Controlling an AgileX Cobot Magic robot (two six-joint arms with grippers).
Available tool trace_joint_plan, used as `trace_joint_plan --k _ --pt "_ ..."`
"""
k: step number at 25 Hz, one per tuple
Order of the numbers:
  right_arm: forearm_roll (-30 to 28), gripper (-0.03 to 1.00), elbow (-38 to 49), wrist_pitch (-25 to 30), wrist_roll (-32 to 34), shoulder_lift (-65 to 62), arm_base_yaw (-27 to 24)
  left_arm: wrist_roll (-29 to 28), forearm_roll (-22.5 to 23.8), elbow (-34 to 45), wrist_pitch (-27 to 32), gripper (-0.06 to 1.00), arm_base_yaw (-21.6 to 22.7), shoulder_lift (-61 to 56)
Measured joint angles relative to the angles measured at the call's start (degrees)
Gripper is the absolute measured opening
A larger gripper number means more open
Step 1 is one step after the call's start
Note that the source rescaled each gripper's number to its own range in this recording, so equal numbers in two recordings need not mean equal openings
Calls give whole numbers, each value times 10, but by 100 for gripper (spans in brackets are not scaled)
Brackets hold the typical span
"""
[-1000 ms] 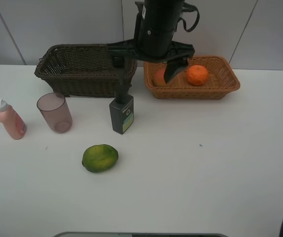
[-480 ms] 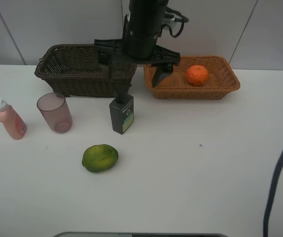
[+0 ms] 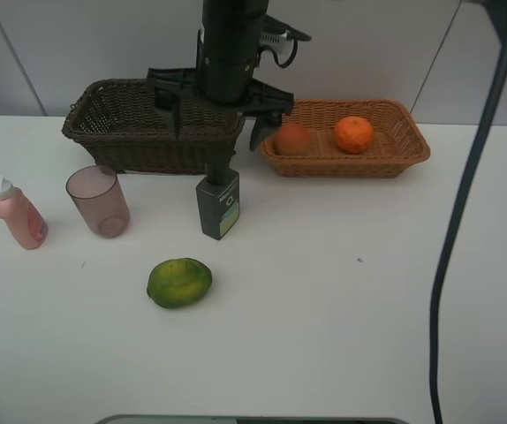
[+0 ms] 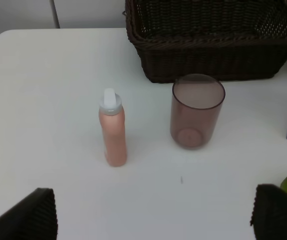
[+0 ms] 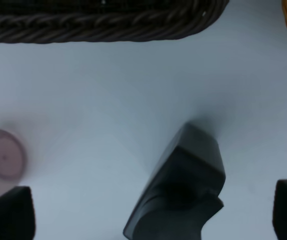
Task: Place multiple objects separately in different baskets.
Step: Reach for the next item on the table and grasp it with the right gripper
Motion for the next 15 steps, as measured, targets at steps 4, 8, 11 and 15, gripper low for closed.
trace_joint_plan --k 4,8,11,15 --pt "-1 100 4 0 9 7 0 0 0 0 0 99 0 0" --pt "-12 100 19 0 19 8 -1 0 0 0 0 99 0 0" --pt "-16 100 34 1 21 8 -1 0 0 0 0 99 0 0" --pt "-14 100 58 -5 26 9 -1 0 0 0 0 99 0 0"
